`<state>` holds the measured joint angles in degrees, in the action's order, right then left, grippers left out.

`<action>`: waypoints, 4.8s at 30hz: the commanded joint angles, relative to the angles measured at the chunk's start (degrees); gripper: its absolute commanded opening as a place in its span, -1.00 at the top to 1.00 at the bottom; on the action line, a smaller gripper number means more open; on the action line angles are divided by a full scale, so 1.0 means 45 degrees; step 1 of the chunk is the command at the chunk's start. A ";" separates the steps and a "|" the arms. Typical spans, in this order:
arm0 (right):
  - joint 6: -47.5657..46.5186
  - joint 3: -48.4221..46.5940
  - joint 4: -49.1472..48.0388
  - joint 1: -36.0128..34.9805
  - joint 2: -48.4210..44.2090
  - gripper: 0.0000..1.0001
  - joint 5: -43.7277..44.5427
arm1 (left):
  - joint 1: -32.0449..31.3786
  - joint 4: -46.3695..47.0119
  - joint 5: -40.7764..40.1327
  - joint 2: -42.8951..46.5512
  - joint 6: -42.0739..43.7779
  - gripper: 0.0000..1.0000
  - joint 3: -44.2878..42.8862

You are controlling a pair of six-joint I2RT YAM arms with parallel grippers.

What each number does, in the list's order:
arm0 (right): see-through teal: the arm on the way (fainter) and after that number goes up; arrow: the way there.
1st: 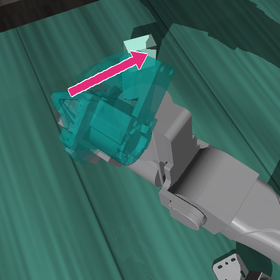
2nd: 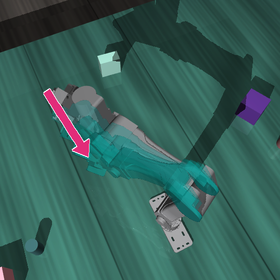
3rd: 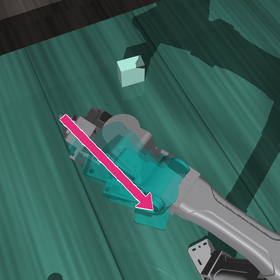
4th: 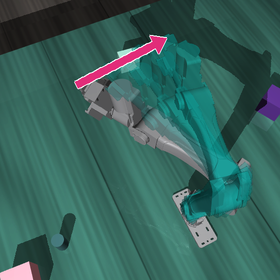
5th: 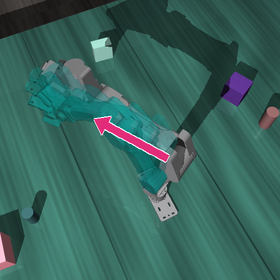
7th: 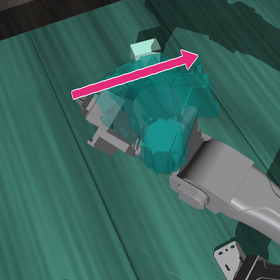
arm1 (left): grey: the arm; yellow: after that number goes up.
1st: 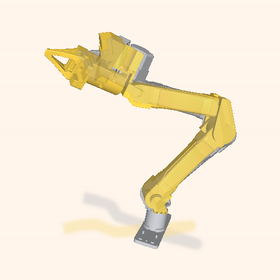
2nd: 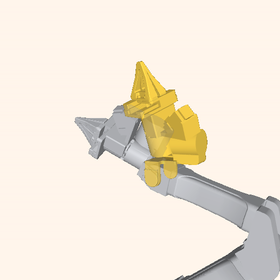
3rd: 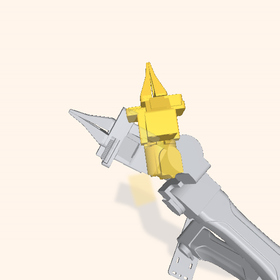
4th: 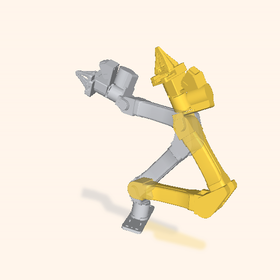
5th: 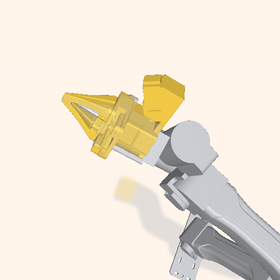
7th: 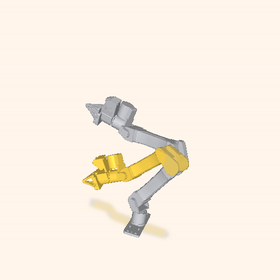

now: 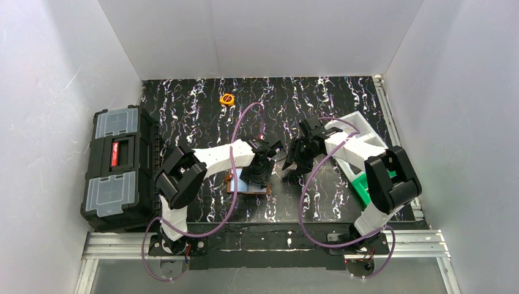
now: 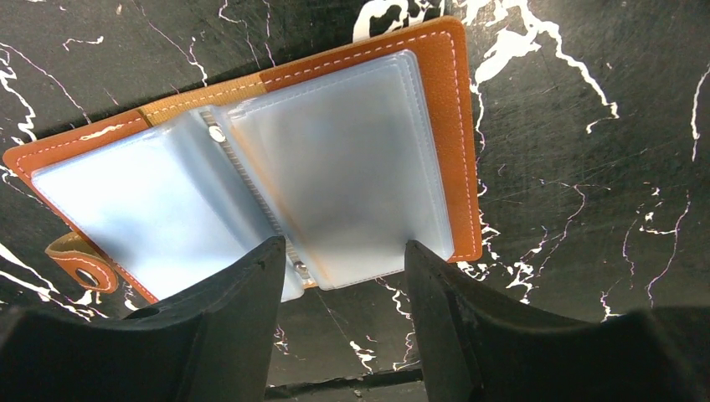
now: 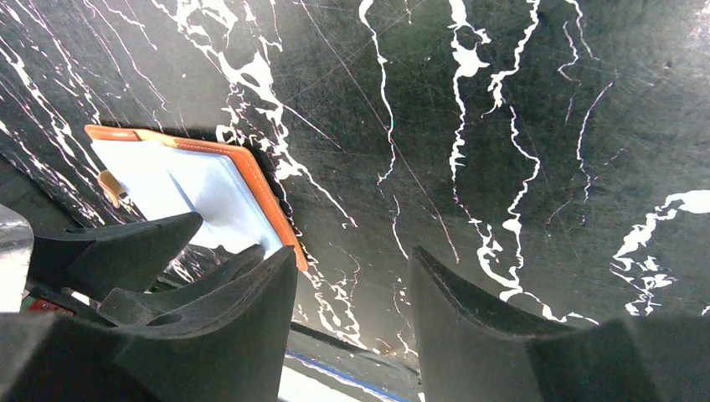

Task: Take the credit cards out of the card holder
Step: Remove the credit card from the card holder.

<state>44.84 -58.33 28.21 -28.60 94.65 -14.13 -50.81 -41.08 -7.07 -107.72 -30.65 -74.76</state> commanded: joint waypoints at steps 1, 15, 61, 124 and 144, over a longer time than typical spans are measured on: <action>-0.0038 -0.0069 -0.0192 0.0023 -0.0332 -0.18 -0.0186 | -0.0094 -0.0288 -0.0411 0.0573 0.0062 -0.08 -0.0187; -0.0011 0.0018 -0.0212 0.0013 -0.0154 -0.17 -0.0219 | -0.0136 0.0345 0.0234 0.0649 0.0010 -0.07 0.0143; 0.0301 -0.1297 -0.1940 -0.1765 0.1156 0.07 -0.2822 | 0.2952 0.4342 0.5494 0.2416 -0.0525 1.00 0.3924; -0.0278 -0.3729 -0.0538 -0.2570 0.2374 0.64 -0.2558 | 0.4337 0.1826 0.2352 0.2905 -0.0550 1.00 0.4122; -0.0511 -0.3096 -0.0149 -0.3054 0.3398 0.55 -0.0676 | 0.4337 0.2391 0.3003 0.2417 -0.0743 1.00 0.4486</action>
<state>43.27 -69.76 26.70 -41.28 107.48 -19.00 -31.24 -30.00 7.05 -95.20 -33.74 -56.58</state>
